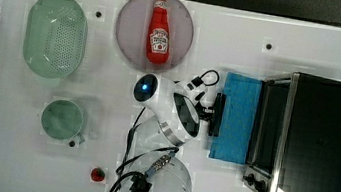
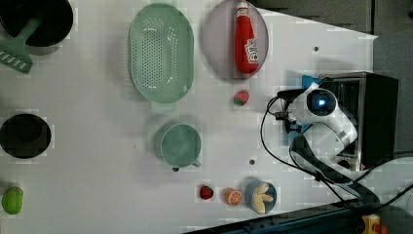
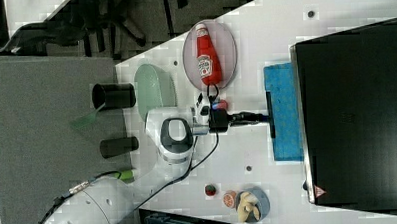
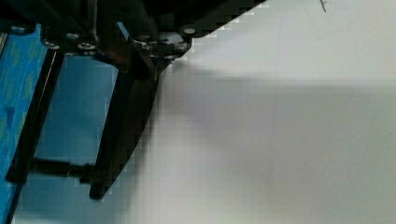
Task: Flap open oven.
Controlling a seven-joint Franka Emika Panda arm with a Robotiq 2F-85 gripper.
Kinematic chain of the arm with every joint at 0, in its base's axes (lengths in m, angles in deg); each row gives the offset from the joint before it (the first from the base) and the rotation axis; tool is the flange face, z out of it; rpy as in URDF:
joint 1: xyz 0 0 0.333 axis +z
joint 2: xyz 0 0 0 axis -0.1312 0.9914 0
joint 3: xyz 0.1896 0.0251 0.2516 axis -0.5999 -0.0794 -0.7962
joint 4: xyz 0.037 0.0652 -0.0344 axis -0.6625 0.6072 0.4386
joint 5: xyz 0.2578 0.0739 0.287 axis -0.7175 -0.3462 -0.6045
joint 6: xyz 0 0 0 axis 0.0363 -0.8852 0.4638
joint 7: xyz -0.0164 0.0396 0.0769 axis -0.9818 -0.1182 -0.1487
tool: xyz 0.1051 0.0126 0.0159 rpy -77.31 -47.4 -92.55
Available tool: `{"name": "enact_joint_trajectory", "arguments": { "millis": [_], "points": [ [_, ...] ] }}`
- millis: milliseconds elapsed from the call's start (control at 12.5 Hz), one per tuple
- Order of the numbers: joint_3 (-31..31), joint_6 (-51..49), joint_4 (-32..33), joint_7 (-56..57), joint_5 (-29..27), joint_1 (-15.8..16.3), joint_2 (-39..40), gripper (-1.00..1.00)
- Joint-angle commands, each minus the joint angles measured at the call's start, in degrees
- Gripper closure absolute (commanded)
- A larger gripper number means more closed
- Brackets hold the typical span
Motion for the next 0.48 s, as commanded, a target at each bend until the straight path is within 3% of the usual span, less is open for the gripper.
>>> {"name": "enact_joint_trajectory", "arguments": {
  "millis": [80,480],
  "points": [
    [-1.3,1.0,-3.8,-4.1,-6.3,0.0,-6.2,0.65],
    [-0.9,-11.6,-7.2,-4.2,-31.7,-0.5,-23.2,0.65]
  ]
}}
